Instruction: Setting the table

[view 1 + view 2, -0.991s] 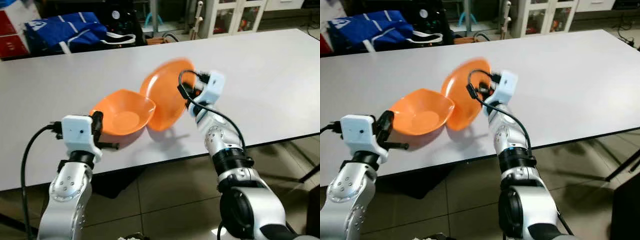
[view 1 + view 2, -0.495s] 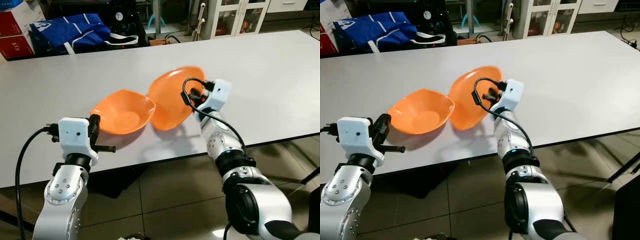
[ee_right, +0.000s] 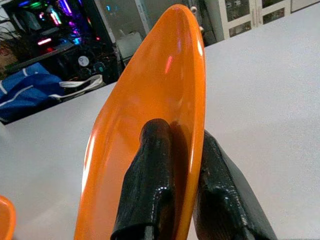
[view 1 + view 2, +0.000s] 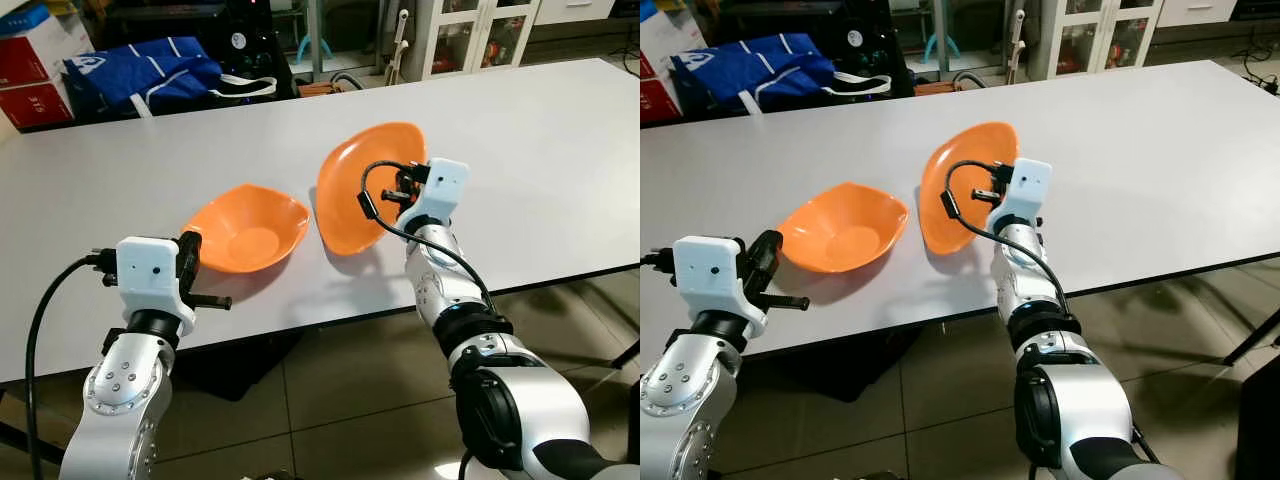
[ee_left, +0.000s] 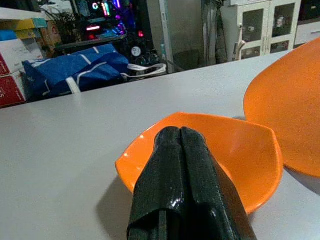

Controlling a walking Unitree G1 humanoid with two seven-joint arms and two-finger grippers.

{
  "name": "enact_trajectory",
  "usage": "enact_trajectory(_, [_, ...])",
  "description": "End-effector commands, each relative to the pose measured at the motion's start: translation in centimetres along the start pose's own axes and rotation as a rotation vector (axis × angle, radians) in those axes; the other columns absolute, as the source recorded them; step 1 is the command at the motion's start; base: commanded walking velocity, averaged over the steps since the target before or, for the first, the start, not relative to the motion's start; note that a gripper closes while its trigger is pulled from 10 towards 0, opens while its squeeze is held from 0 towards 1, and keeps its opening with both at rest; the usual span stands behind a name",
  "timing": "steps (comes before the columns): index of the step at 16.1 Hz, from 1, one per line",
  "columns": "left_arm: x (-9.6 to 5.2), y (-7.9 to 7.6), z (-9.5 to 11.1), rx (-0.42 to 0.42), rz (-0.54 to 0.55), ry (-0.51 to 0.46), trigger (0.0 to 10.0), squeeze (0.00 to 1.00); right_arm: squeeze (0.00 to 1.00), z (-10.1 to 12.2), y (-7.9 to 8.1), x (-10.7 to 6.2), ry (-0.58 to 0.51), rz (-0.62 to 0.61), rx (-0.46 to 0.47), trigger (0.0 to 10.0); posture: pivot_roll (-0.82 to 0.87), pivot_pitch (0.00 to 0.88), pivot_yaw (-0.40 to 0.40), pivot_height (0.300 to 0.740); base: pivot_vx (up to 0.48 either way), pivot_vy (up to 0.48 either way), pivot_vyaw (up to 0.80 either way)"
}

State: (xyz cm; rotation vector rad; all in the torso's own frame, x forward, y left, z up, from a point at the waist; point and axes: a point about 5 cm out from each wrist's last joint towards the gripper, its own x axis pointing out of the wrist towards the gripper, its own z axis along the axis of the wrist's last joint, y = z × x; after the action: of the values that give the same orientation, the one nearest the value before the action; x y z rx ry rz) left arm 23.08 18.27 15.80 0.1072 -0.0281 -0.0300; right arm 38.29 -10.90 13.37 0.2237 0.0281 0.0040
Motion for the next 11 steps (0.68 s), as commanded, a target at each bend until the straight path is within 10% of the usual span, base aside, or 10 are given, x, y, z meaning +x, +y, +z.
enact_trajectory(1, [-0.2, 0.3, 0.3, 0.012, -0.005, 0.003, 10.0, 0.0, 0.0, -4.5, -1.6, -1.6, 0.193, -0.056, -0.078, 10.0, 0.0, 0.046, 0.116, 0.74, 0.0, 0.0, 0.0])
enact_trajectory(6, [-0.4, 0.6, 0.2, 0.025, -0.011, 0.018, 10.0, 0.0, 0.0, -6.3, -2.3, -2.6, 0.263, -0.098, -0.129, 10.0, 0.01, 0.053, 0.127, 0.74, 0.0, 0.0, 0.0])
enact_trajectory(7, [-0.4, 0.7, 0.2, 0.031, -0.015, 0.023, 10.0, 0.0, 0.95, -6.6, -2.4, -2.7, 0.278, -0.11, -0.136, 10.0, 0.01, 0.055, 0.131, 0.74, 0.0, 0.0, 0.0])
enact_trajectory(11, [-0.6, 0.9, 0.2, 0.04, -0.024, 0.033, 10.0, 0.0, 1.0, -8.3, -2.7, -3.8, 0.339, -0.132, -0.146, 10.0, 0.02, 0.061, 0.139, 0.74, 0.0, 0.0, 0.0])
